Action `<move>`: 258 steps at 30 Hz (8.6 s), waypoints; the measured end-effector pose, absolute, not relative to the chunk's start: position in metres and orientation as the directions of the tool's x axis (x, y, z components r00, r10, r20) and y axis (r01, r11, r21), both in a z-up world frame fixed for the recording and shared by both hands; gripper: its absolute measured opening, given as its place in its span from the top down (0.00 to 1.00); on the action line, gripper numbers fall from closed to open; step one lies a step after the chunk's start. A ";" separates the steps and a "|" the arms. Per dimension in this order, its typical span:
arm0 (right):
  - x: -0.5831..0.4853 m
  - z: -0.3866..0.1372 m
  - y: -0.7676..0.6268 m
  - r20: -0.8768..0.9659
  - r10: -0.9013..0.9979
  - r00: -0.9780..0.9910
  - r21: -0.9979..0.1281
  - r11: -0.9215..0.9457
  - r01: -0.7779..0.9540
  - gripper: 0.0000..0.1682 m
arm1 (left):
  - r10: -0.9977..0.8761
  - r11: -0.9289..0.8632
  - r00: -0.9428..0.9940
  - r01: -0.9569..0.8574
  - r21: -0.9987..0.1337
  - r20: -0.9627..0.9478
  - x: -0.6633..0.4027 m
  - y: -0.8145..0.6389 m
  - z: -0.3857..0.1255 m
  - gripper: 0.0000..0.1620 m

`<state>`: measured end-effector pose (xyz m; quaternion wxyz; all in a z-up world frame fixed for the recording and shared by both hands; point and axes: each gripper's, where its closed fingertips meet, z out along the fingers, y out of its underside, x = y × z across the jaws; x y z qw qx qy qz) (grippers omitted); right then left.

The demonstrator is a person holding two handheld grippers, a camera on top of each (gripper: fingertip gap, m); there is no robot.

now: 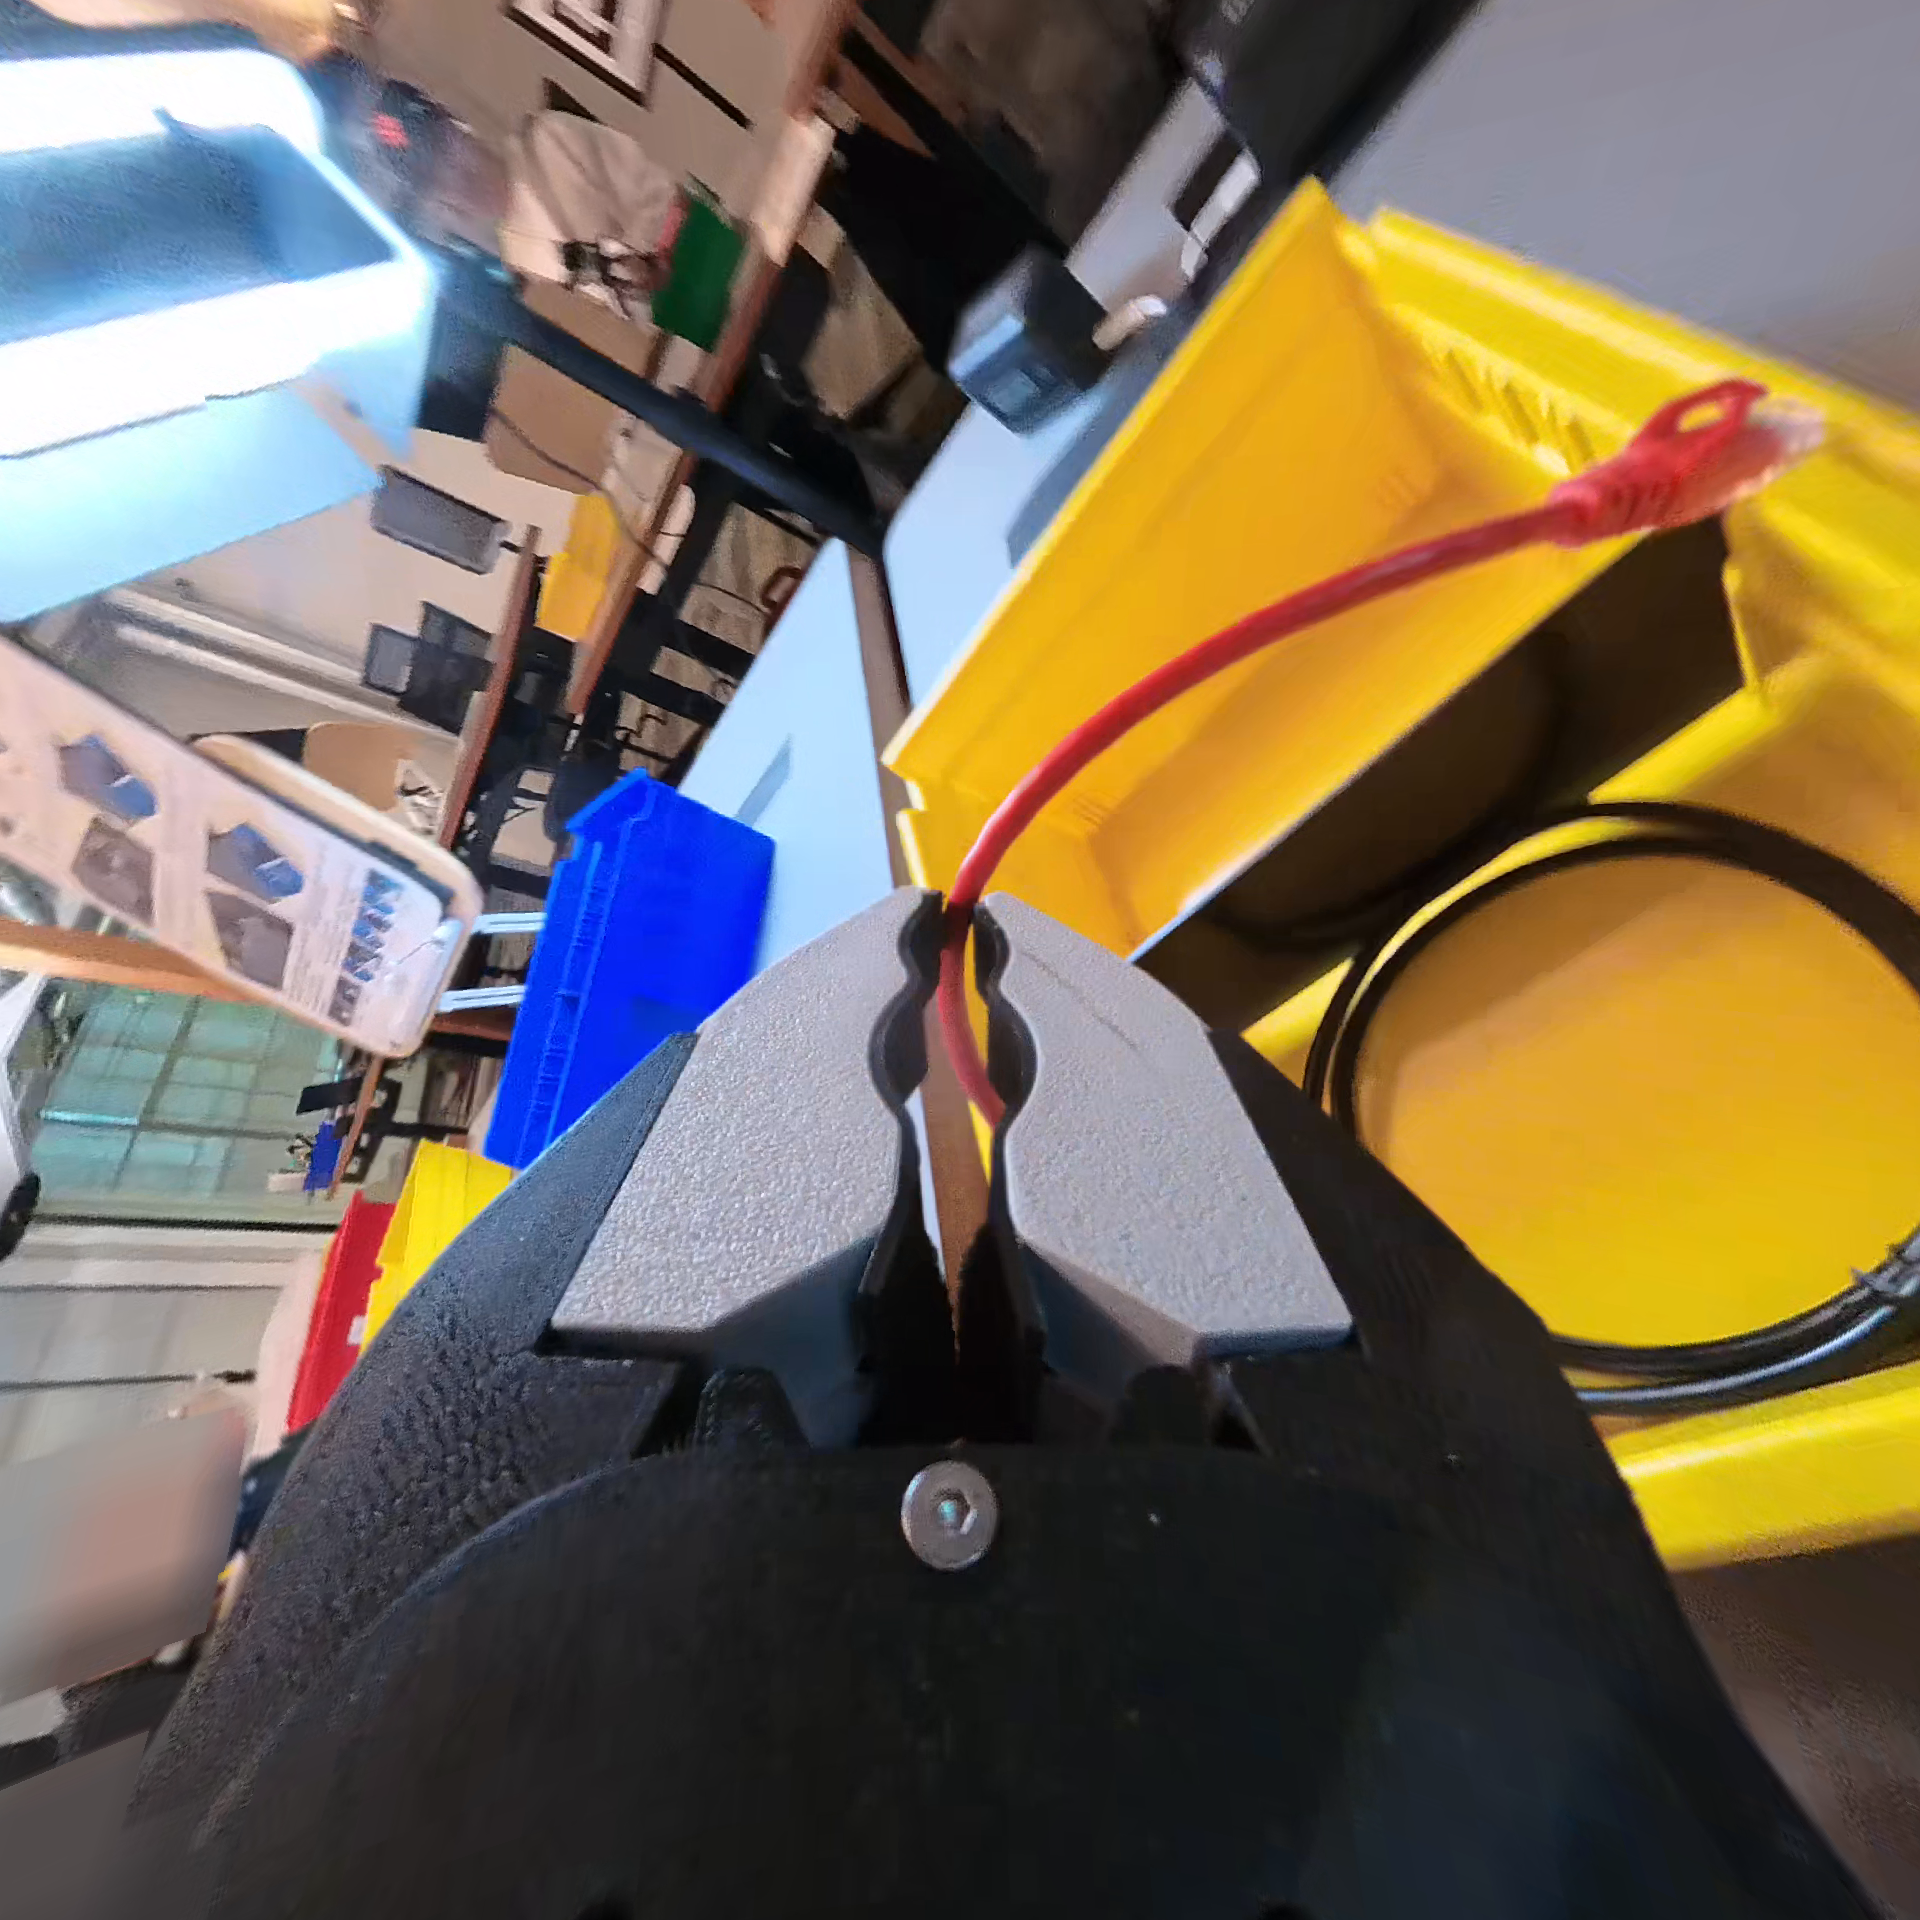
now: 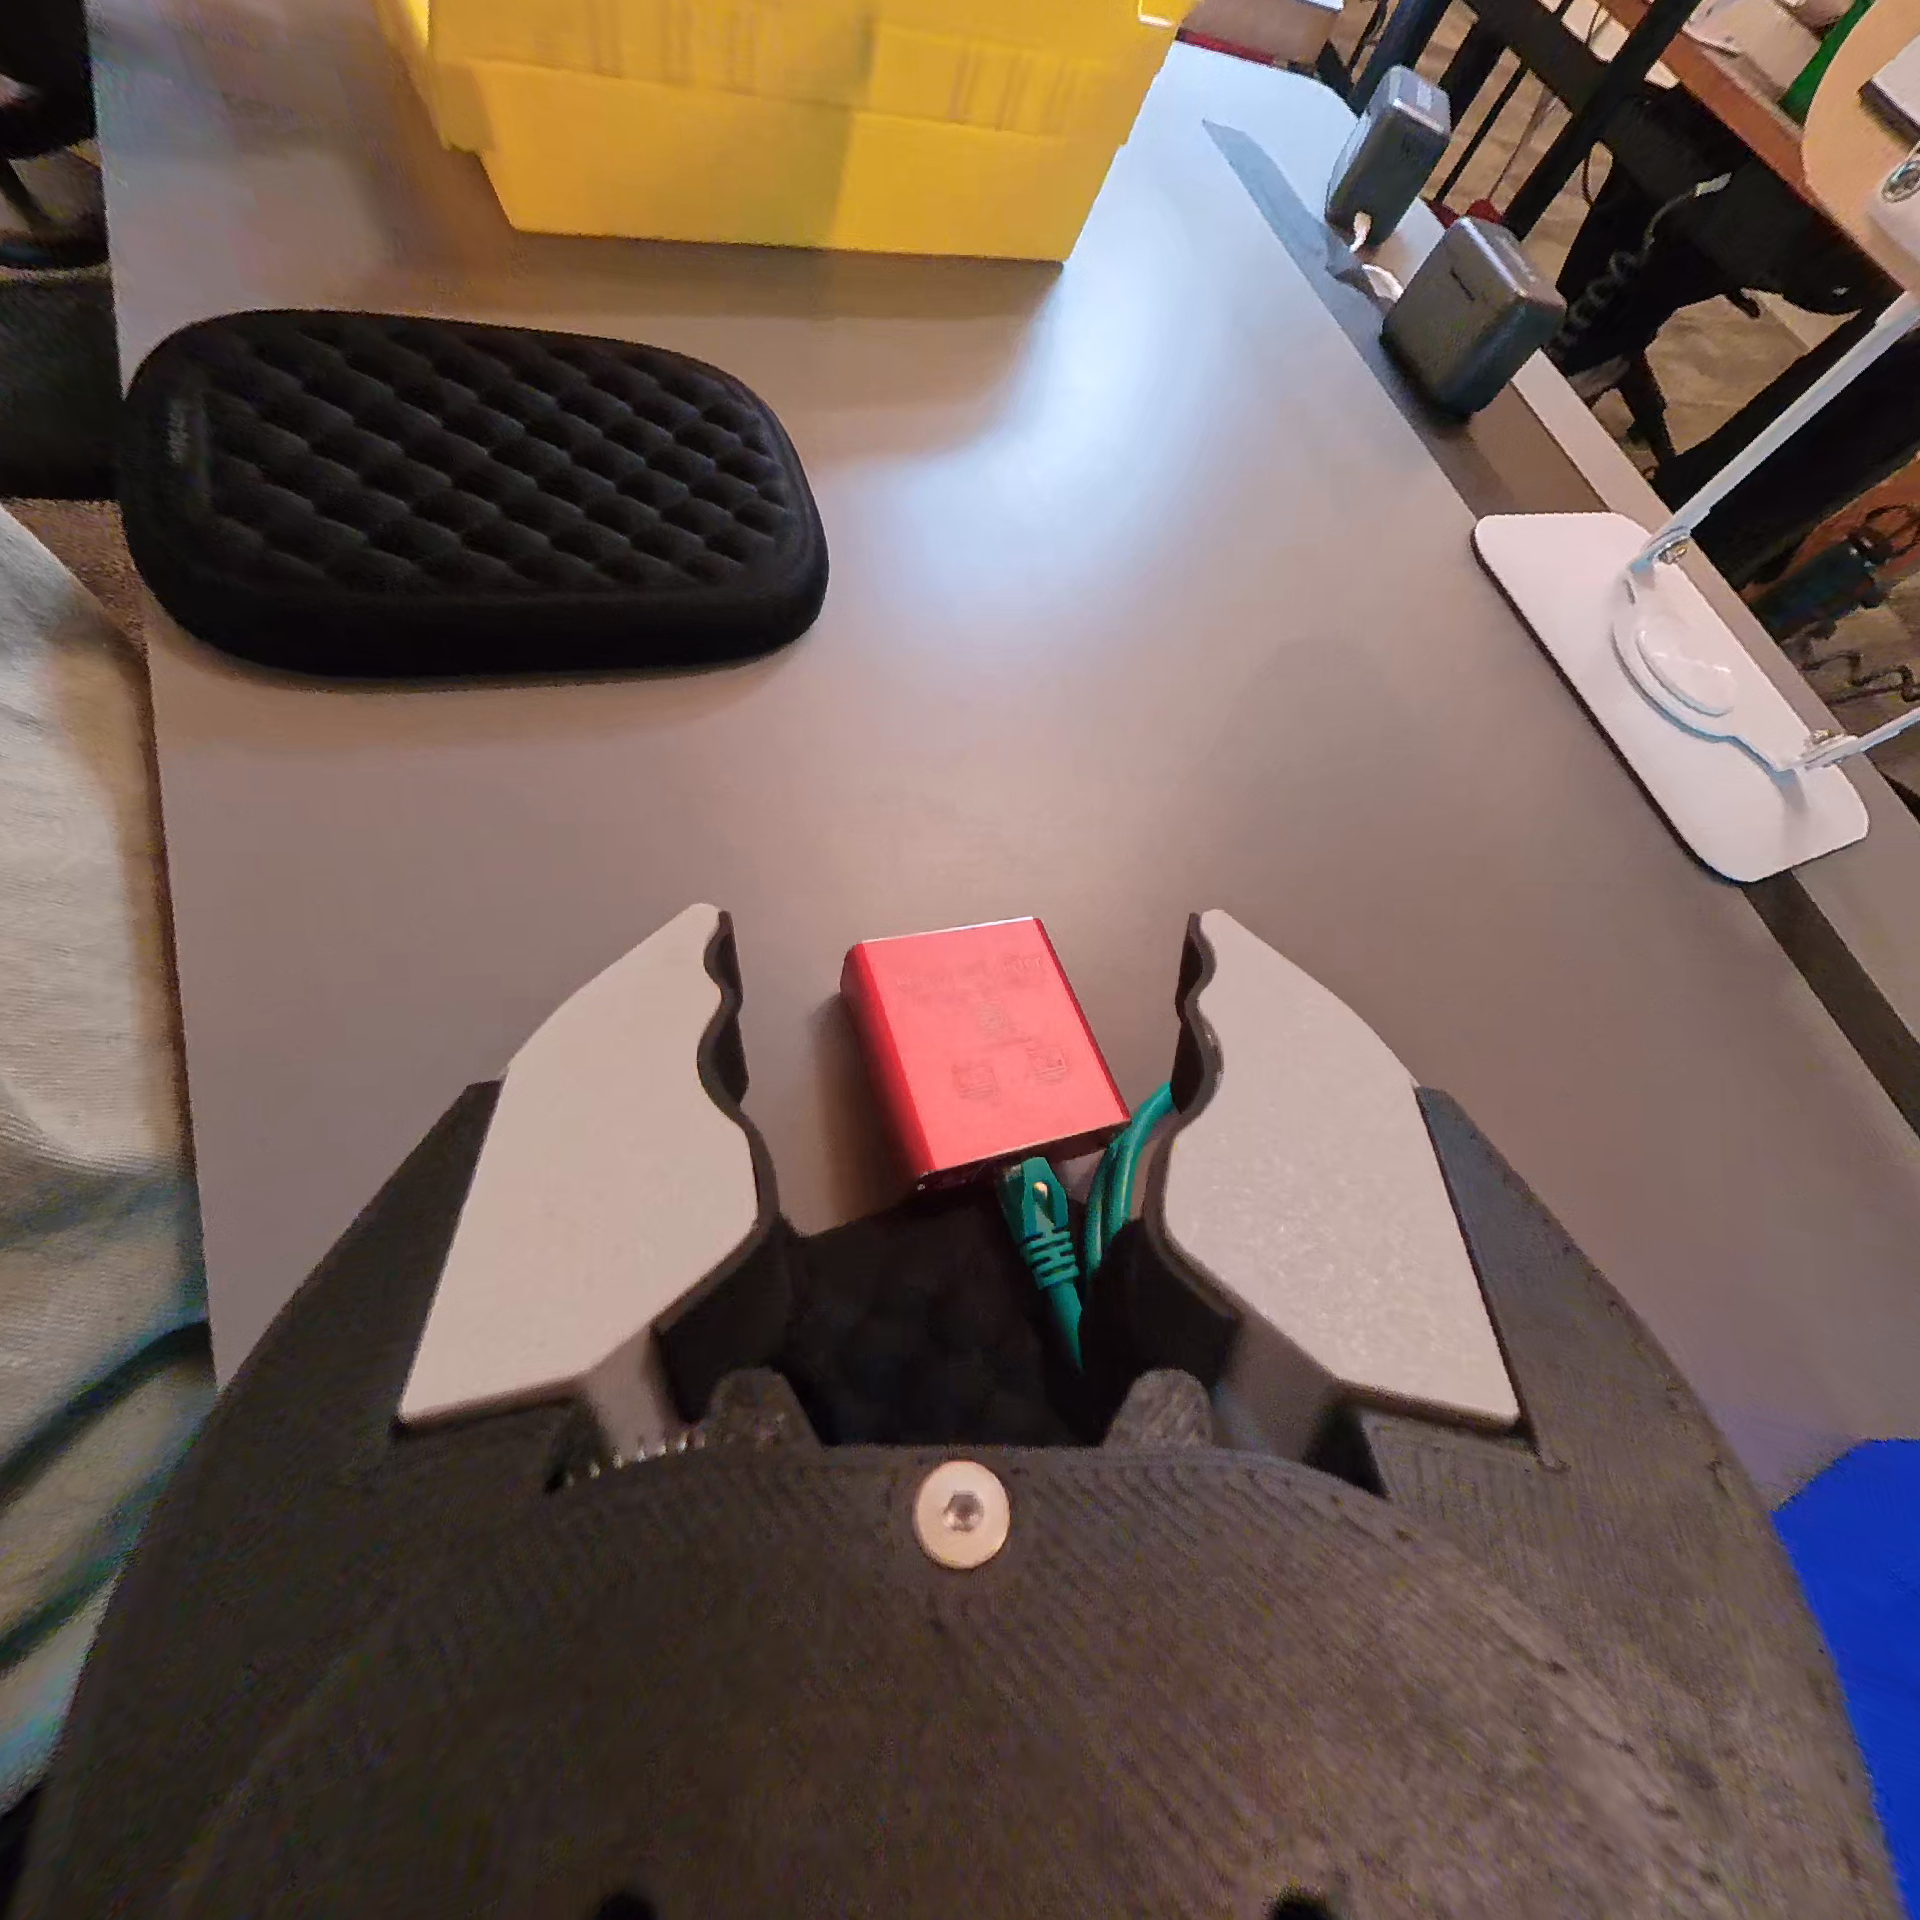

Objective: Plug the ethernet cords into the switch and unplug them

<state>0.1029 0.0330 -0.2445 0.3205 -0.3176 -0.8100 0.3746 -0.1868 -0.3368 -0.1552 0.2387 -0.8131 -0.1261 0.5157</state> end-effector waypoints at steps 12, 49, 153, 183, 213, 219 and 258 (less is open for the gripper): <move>0.096 -0.184 -0.017 0.292 0.749 -0.595 -0.946 0.316 -0.065 0.59 | 0.579 -0.471 0.491 -0.450 -0.759 -0.651 -0.073 -0.230 -0.055 0.97; 0.141 -0.149 -0.055 0.182 0.500 -0.847 -0.973 -0.031 -0.227 0.93 | -0.476 -0.106 0.840 -0.347 -0.932 -0.259 0.126 -0.069 -0.147 0.71; 0.119 -0.291 0.014 0.205 0.466 -0.861 -0.579 0.767 0.278 0.59 | -0.471 -0.421 0.871 -0.364 -0.831 -0.143 0.116 -0.021 -0.267 0.94; 0.102 -0.308 0.030 0.157 0.569 -0.807 -0.557 0.726 0.404 0.58 | 0.539 -0.838 0.780 0.457 -0.297 -0.318 -0.159 -0.360 -0.301 0.69; 0.116 -0.199 0.027 0.416 0.703 -0.576 -0.821 0.563 0.094 0.51 | 0.761 -0.618 0.483 0.337 -0.710 -0.433 -0.169 -0.358 -0.195 0.96; 0.112 -0.199 0.019 0.421 0.702 -0.575 -0.830 0.553 0.068 0.51 | 0.729 -0.645 0.239 -0.075 -0.760 -0.642 -0.142 -0.340 -0.102 0.97; 0.104 -0.077 -0.013 -0.183 0.576 -0.797 -0.653 -0.677 -0.339 0.96 | -0.091 0.338 0.719 0.673 -0.658 0.689 0.041 -0.052 -0.122 0.63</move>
